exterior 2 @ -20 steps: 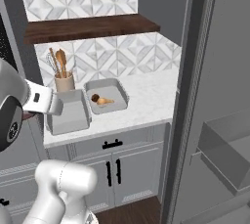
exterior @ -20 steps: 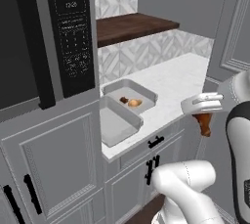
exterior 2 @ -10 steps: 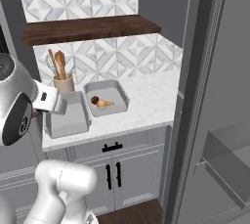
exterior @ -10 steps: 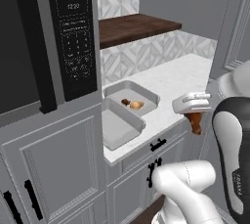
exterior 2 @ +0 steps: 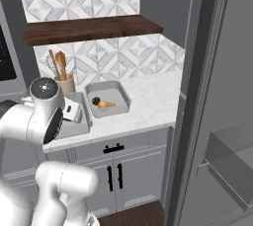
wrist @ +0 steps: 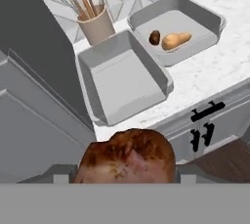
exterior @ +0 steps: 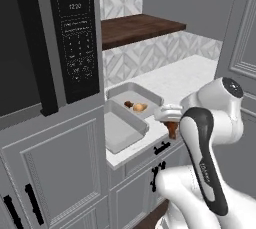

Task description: Place one squash and one chicken drumstick in each tupperware on the nearby counter, to pack two identical lunches.

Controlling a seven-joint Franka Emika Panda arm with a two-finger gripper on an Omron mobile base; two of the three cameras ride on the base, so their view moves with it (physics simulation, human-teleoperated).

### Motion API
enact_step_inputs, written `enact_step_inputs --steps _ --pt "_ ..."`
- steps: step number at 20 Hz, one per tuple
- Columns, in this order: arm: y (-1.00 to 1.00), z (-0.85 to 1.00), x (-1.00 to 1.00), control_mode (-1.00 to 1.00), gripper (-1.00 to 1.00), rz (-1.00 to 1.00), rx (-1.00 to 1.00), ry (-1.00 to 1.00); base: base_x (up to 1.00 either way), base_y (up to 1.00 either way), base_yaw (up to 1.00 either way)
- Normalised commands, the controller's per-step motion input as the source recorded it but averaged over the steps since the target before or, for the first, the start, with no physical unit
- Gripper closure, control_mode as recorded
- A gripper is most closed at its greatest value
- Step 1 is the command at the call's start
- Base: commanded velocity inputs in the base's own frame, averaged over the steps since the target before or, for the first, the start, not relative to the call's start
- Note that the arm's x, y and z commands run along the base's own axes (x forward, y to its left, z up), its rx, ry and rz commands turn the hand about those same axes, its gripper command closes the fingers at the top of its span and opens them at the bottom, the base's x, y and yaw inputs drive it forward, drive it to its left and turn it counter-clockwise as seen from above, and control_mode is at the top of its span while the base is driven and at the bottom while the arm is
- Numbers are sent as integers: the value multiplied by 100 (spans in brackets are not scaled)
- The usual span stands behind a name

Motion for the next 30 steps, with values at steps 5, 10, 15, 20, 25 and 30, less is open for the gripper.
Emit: enact_step_inputs --steps 5,10,15,20,25,30 --pt "42 -38 100 -100 100 0 0 15 0 0 0" --pt "38 -36 100 -100 100 7 0 20 0 0 0" --pt "38 -35 100 -100 100 10 1 16 0 0 0" --pt "34 -24 92 -100 100 2 3 4 0 0 0" --pt "26 -30 69 -100 100 0 11 0 0 0 0" --pt "44 -37 59 -100 -100 1 4 0 0 0 0"
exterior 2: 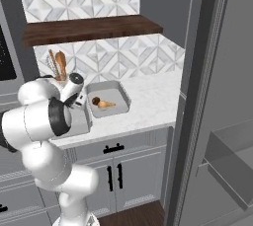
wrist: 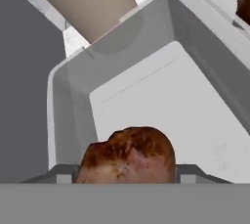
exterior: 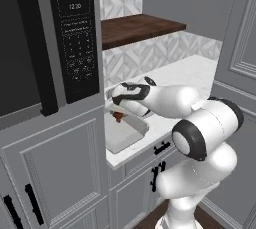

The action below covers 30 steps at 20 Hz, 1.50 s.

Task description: Place one squash and one chicken drumstick in each tupperware on the nearby counter, to pack two identical lunches.

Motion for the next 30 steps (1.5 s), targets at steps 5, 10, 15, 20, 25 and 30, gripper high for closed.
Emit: enact_step_inputs --steps 5,10,15,20,25,30 --pt "19 5 30 -100 -100 2 0 -2 0 0 0" --pt "-35 57 18 -100 -100 18 14 1 0 0 0" --pt "-31 81 3 -100 -100 25 6 1 0 0 0" --pt "-32 69 -36 -100 -100 28 -27 21 0 0 0" --pt "-40 2 -98 -100 -100 27 -49 15 0 0 0" --pt "-61 -60 -100 -100 -100 13 -3 -14 0 0 0"
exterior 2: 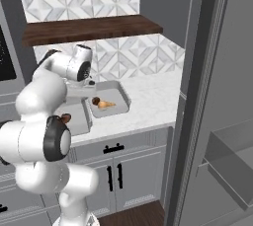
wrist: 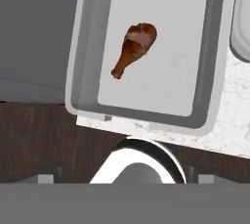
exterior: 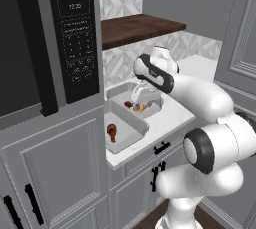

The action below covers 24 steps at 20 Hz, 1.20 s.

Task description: Place one squash and one chicken drumstick in each tupperware on the nearby counter, to pack two identical lunches.

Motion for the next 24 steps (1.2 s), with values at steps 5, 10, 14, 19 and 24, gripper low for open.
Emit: enact_step_inputs --steps 5,10,14,19,24 --pt "-62 2 -100 -100 -100 2 7 -21 0 0 0" --pt "-8 51 -100 -100 -100 -24 6 1 0 0 0" --pt "0 51 -100 -100 -100 -41 8 8 0 0 0" --pt "-3 56 -100 -100 -100 -33 -2 1 0 0 0" --pt "0 78 -94 -100 -100 -15 -20 -12 0 0 0"
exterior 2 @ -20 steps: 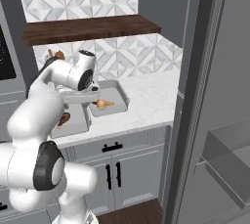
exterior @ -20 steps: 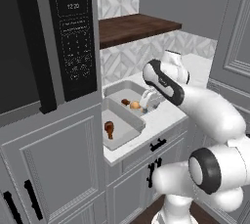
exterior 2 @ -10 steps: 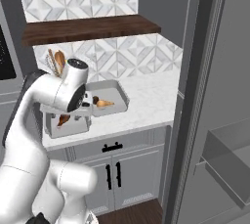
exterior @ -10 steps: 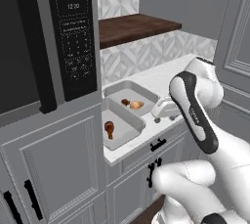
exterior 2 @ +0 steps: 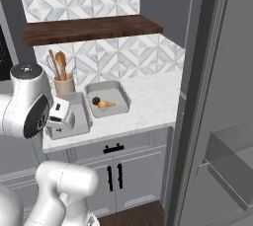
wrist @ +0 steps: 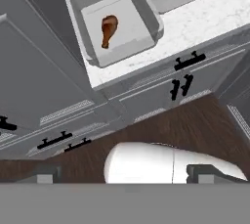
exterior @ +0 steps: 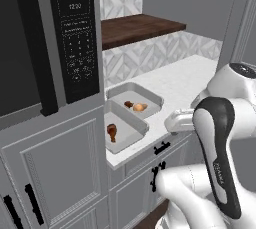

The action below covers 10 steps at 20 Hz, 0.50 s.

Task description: Place one squash and one chicken drumstick in each tupperware on the nearby counter, to pack two identical lunches.

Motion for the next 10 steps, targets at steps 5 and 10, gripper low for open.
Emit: enact_step_inputs --steps 5,10 --pt "-3 88 -58 -100 -100 -3 -22 -14 0 0 0" --pt "-5 71 -21 -100 -100 -8 -4 -8 0 0 0"
